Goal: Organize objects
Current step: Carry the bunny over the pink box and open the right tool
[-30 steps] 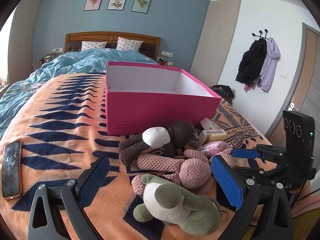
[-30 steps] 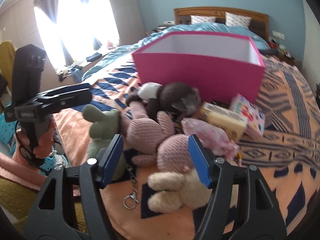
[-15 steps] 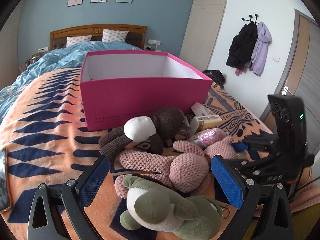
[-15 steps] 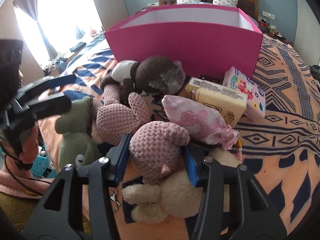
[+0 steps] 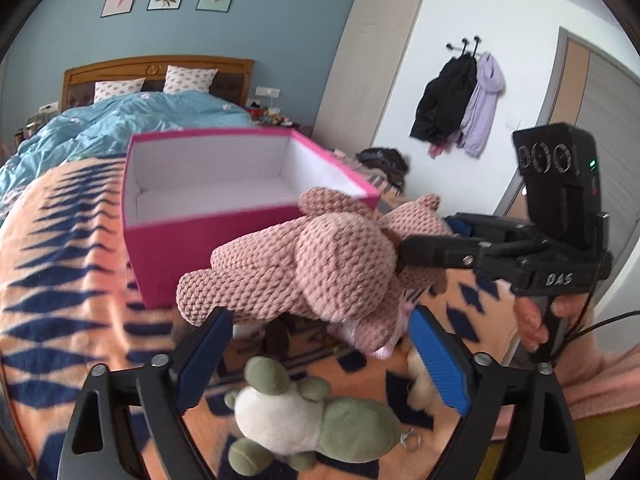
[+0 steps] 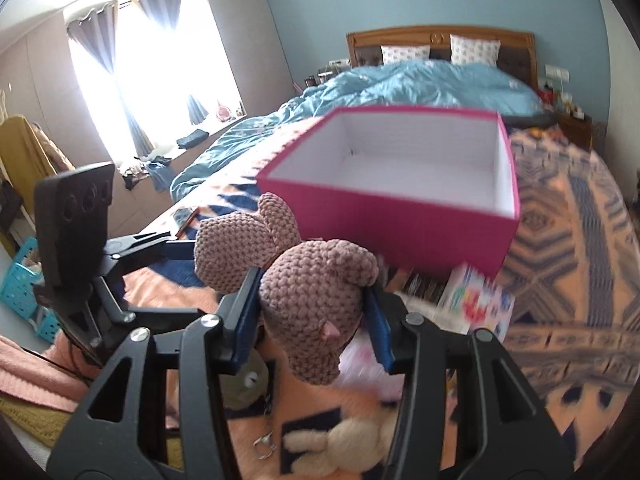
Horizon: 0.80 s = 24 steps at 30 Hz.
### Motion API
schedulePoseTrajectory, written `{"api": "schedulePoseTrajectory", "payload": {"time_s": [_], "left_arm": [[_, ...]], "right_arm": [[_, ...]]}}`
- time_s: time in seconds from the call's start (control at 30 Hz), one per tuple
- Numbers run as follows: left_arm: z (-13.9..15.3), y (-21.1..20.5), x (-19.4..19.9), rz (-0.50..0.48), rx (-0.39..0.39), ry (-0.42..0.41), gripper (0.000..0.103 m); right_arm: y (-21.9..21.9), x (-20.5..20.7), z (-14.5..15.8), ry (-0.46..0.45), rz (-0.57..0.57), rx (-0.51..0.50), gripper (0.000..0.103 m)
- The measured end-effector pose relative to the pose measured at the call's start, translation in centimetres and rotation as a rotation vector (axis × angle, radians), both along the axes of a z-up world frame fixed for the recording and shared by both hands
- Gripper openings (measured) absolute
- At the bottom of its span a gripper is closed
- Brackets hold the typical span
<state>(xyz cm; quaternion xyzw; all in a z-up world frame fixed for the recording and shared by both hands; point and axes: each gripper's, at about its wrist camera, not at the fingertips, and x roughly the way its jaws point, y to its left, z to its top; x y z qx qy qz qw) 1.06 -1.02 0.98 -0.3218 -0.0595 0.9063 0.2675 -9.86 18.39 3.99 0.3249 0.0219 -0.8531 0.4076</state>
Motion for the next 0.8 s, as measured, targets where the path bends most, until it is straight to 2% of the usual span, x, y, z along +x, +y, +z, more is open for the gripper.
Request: {"api": "schedulePoseTrajectory", "payload": {"time_s": [0.2,0.47,0.8], "left_arm": [[2.4,-1.5,-2.7,0.013,0.026,0.03,0.074],[4.0,-2.6,-7.4,0.059,0.007,0.036,0.071],[1.6,-3.8,-12.4,0.098,-0.004,-0.076,0.069]], "right_arm": [[-1.6,-2.3,2.7,0.072,0.042,-0.016,0.05],[-4.1,-7.2,4.4,0.118,0.08,-0.004,0.05],[-6.0,-13.0,1.3,0.005,0.11,0.04,0.051]]}}
